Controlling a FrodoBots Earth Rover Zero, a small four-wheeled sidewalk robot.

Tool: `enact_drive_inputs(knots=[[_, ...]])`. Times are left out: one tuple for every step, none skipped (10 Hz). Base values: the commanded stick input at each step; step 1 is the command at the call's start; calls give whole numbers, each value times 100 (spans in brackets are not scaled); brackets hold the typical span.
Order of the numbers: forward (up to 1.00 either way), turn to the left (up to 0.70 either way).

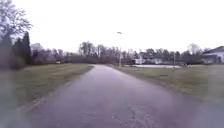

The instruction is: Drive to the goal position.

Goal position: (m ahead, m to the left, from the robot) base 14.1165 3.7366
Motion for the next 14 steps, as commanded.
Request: enact_drive_inputs(knots=[[100, 0], [100, 0], [100, 0], [100, 0], [100, 0], [100, 0], [100, 0], [100, 0], [100, 0], [100, 0], [100, 0], [100, 0], [100, 0], [100, 0]])
